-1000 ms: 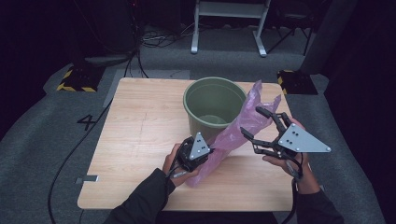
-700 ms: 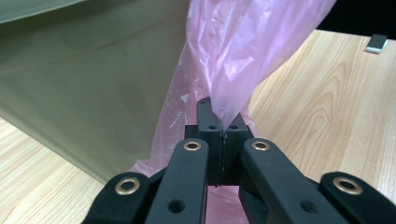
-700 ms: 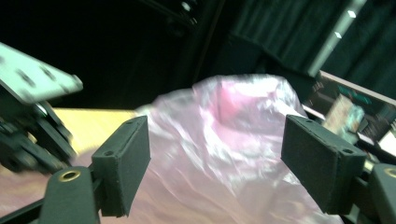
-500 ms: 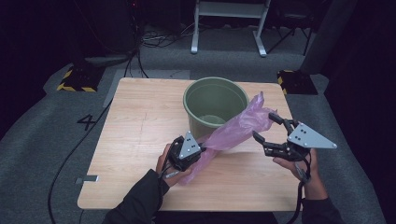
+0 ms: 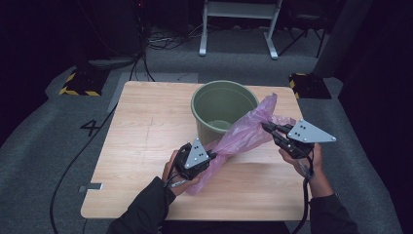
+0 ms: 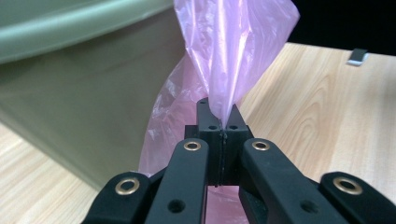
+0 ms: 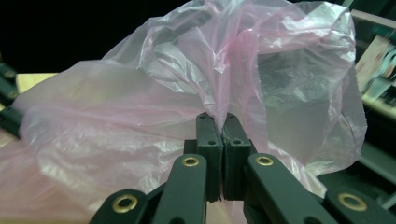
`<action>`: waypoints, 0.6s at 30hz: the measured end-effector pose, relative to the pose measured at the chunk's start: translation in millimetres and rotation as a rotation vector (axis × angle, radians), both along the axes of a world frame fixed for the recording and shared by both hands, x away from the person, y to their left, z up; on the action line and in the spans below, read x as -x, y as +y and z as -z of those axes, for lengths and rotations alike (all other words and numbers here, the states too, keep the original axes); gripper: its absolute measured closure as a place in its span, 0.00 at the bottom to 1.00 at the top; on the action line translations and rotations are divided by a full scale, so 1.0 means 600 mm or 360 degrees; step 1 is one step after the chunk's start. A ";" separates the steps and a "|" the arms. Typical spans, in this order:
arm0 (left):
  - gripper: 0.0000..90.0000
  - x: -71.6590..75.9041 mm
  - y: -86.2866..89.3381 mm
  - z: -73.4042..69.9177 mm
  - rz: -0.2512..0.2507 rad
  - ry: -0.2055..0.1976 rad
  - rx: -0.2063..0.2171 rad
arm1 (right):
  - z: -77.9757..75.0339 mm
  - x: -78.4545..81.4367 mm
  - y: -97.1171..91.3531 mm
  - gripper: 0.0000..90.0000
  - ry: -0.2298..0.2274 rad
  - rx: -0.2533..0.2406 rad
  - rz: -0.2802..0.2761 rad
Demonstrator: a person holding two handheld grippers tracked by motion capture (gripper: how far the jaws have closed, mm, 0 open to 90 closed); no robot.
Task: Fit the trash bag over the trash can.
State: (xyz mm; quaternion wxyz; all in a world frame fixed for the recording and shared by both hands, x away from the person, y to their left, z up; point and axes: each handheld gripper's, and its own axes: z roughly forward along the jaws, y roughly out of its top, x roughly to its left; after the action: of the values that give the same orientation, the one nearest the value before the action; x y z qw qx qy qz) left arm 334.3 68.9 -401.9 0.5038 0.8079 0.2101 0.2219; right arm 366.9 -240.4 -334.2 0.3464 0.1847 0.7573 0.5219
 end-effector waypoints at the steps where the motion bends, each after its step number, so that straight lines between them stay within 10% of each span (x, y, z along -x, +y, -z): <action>1: 1.00 0.000 0.000 0.000 0.0000 0.0000 0.0000 | -0.007 0.001 0.005 0.99 -0.0030 0.0011 0.0005; 12: 1.00 0.006 0.019 -0.027 0.0014 -0.0064 0.0077 | -0.072 -0.021 0.074 0.99 -0.0222 0.0179 -0.0063; 18: 1.00 0.009 0.033 -0.041 0.0004 -0.0106 0.0126 | -0.084 -0.055 0.115 0.99 -0.0168 0.0262 -0.0177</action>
State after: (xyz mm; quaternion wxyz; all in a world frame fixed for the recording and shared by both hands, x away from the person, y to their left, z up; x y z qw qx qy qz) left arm 329.1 89.0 -377.2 0.5423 0.7798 0.2007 0.2398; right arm 399.8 -171.5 -283.5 0.3702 0.0855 0.7874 0.4853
